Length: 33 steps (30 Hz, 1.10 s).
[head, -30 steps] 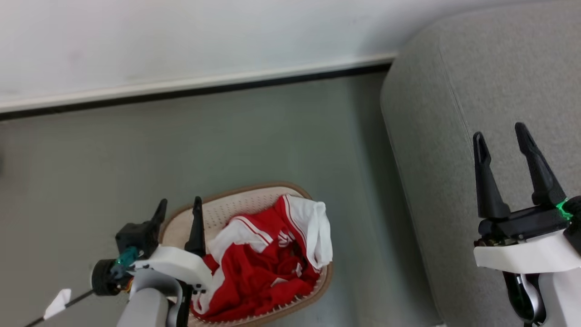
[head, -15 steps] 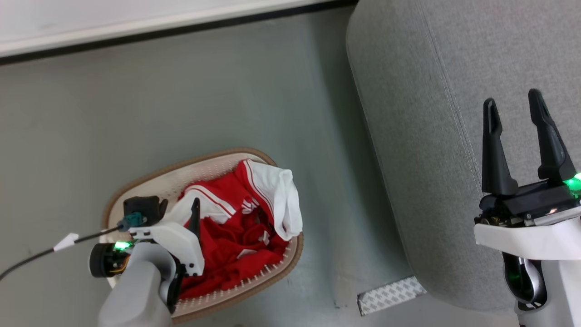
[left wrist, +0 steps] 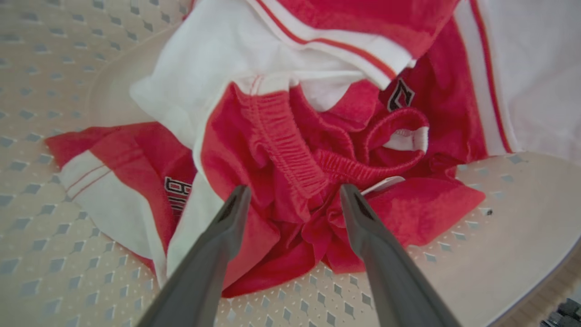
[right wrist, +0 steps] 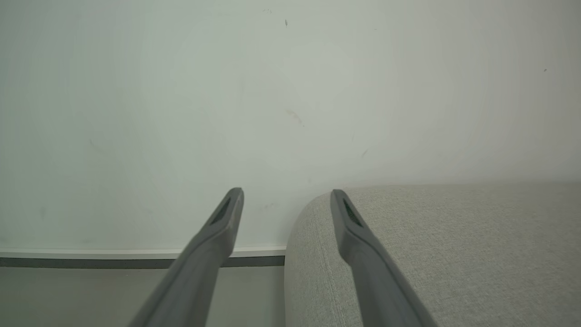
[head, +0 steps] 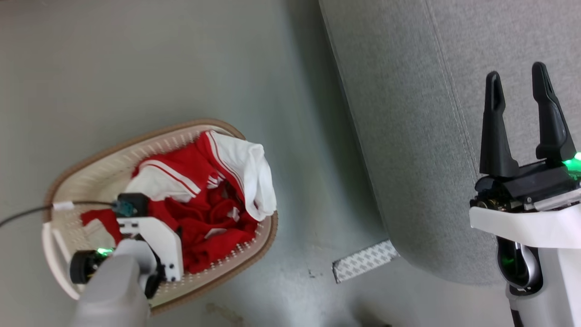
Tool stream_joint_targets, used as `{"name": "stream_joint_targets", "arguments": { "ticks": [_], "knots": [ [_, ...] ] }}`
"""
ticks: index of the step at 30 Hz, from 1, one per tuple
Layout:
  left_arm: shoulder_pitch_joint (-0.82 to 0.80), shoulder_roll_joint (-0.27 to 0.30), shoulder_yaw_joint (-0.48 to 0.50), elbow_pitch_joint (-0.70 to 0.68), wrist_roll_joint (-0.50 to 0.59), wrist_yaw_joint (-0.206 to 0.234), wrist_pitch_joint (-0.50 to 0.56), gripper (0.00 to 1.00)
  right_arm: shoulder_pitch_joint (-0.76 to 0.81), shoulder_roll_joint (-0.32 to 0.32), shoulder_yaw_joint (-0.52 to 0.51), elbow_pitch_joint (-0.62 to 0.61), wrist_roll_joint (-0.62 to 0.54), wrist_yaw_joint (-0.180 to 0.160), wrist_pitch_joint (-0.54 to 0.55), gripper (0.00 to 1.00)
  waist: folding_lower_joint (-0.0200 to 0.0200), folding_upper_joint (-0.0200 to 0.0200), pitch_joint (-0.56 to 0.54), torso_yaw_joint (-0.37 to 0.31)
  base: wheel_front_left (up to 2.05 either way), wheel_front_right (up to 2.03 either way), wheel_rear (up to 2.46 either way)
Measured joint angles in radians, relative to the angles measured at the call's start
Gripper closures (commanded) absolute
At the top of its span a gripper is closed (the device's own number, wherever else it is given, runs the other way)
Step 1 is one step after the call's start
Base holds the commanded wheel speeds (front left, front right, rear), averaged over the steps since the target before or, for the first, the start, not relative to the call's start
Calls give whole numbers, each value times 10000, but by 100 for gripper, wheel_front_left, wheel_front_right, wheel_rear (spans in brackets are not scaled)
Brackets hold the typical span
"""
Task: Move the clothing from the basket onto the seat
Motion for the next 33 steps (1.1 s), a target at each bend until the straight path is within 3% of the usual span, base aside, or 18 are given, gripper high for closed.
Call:
{"name": "stream_joint_targets", "arguments": {
  "ticks": [8,13,18,23,24,26,33],
  "knots": [
    [-890,449,36,374,-150,84,1166,0,-393,125,293,-19,215,0,0,0,0,0,981,-501,0,0,0],
    [-1439,784,-128,485,-102,594,1912,0,-497,151,426,-15,382,0,0,0,0,0,1600,-879,0,0,0],
    [-1732,784,-573,564,272,731,2880,0,-514,155,244,-75,545,0,0,0,0,0,2137,-1016,0,0,0],
    [-1872,794,-736,587,293,821,3058,0,-481,159,217,-125,619,0,0,0,0,0,2405,-956,0,0,0],
    [-1872,798,-786,591,301,842,3135,30,-481,159,217,-138,619,0,0,0,0,0,2432,-943,0,0,0],
    [-1872,802,-842,596,341,855,3143,100,-481,159,203,-138,621,2,0,0,0,0,2461,-923,0,0,0],
    [-1802,928,-805,623,230,903,2508,100,-648,163,364,-33,725,2,0,0,-1,0,2246,-991,0,0,0]
  ]
}}
